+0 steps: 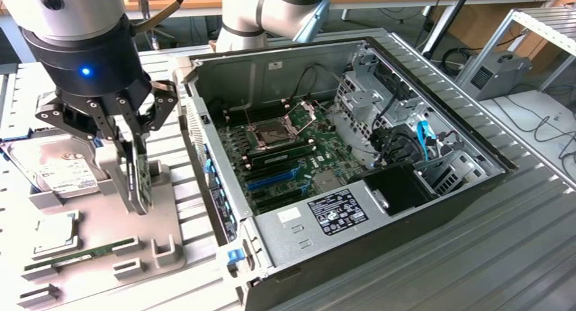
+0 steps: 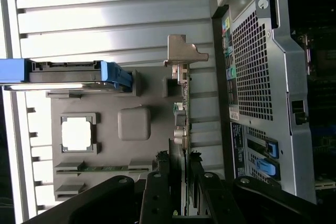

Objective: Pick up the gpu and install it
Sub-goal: 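Pick up the gpu and move the gpu toward the slot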

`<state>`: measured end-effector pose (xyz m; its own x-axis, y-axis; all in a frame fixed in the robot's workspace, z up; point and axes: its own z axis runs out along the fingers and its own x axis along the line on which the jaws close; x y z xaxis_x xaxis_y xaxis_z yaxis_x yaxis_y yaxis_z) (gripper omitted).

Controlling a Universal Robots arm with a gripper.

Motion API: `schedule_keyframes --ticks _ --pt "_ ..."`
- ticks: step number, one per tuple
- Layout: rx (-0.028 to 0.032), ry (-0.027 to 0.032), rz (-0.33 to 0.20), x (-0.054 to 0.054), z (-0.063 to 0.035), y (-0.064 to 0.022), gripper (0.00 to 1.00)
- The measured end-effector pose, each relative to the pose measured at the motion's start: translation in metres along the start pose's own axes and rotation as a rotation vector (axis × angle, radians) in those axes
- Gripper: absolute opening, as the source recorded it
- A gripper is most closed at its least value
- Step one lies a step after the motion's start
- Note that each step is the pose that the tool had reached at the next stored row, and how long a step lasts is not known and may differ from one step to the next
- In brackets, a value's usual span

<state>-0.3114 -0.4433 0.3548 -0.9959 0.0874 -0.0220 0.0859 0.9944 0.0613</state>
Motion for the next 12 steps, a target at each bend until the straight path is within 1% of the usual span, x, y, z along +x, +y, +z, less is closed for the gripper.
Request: schedule_keyframes --ticks 12 --pt "-0.0001 -0.0001 0.0 -0.0002 -0.0064 0.0004 0.26"
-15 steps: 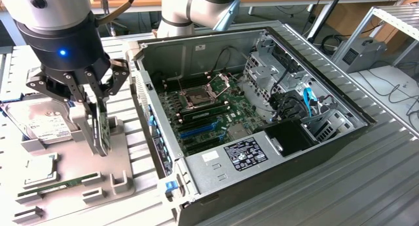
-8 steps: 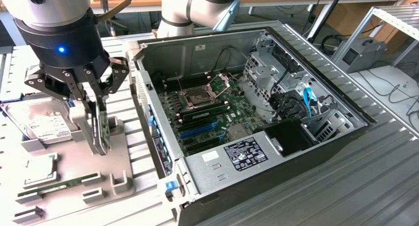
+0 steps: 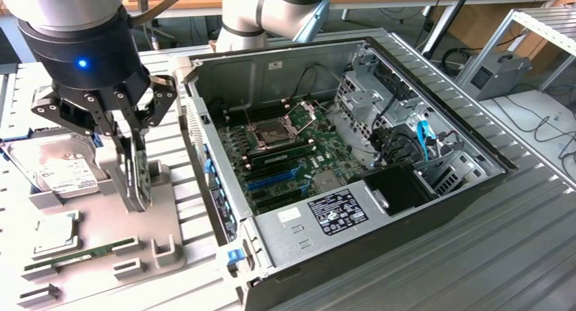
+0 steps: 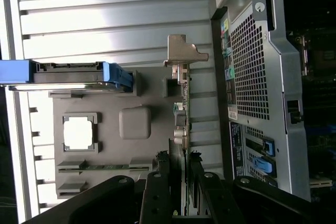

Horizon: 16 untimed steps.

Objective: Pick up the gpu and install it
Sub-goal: 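Pick up the gpu and move the gpu toward the slot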

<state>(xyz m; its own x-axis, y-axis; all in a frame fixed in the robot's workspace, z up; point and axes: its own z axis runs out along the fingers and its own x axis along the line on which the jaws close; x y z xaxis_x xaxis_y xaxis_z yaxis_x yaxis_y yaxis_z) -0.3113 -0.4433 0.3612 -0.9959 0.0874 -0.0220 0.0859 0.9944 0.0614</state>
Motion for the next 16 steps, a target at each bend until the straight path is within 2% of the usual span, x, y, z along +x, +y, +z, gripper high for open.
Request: schedule_keyframes --ticks 16 --pt "0.0 0.0 0.0 -0.0002 -0.0084 0.0005 0.26"
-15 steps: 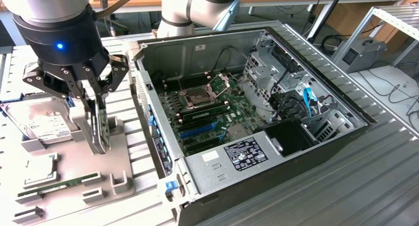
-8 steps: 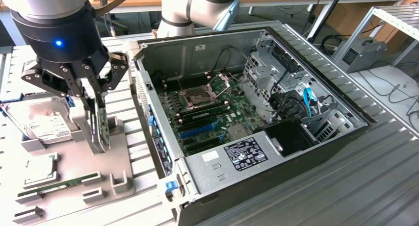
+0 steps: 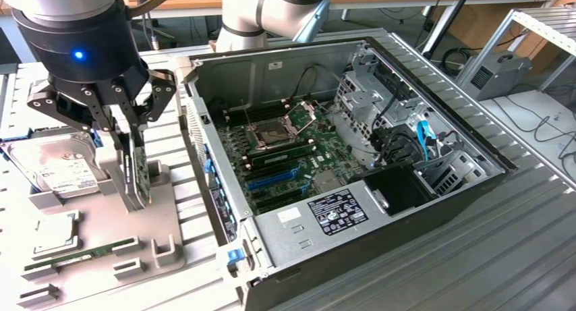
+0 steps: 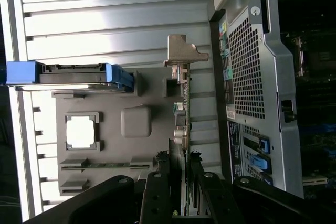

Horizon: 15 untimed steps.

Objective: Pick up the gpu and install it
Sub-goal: 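Pick up the gpu and move the gpu toward the slot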

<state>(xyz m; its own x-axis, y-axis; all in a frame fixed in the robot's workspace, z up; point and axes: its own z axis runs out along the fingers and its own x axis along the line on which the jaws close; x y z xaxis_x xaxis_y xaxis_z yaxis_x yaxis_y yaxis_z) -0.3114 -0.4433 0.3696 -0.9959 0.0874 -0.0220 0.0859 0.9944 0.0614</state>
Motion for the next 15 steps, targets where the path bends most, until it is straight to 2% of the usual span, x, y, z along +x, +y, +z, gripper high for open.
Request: schedule_keyframes --ticks 15 --pt "0.0 0.0 0.0 -0.0001 -0.0059 0.0004 0.26"
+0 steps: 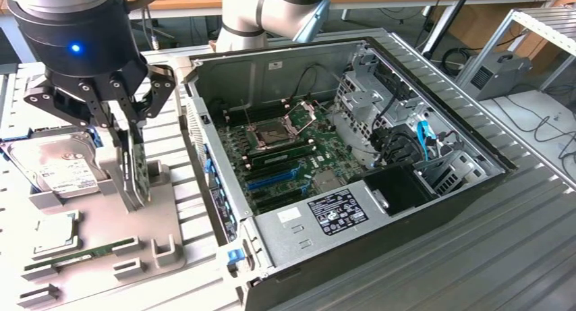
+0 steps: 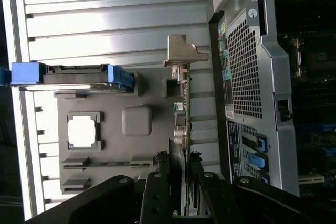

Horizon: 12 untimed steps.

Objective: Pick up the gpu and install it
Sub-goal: 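Pick up the gpu and move the gpu toward the slot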

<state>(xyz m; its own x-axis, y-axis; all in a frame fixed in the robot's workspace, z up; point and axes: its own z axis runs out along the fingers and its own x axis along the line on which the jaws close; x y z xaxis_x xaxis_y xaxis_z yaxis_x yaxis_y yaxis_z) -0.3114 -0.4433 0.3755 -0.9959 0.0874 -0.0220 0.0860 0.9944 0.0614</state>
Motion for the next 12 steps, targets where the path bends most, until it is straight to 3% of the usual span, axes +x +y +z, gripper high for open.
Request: schedule_keyframes --ticks 11,12 --pt "0.0 0.0 0.0 0.0 -0.0119 0.0007 0.26" --pt "0.0532 -0.0046 -0.002 0.0 -0.0124 0.0007 0.26"
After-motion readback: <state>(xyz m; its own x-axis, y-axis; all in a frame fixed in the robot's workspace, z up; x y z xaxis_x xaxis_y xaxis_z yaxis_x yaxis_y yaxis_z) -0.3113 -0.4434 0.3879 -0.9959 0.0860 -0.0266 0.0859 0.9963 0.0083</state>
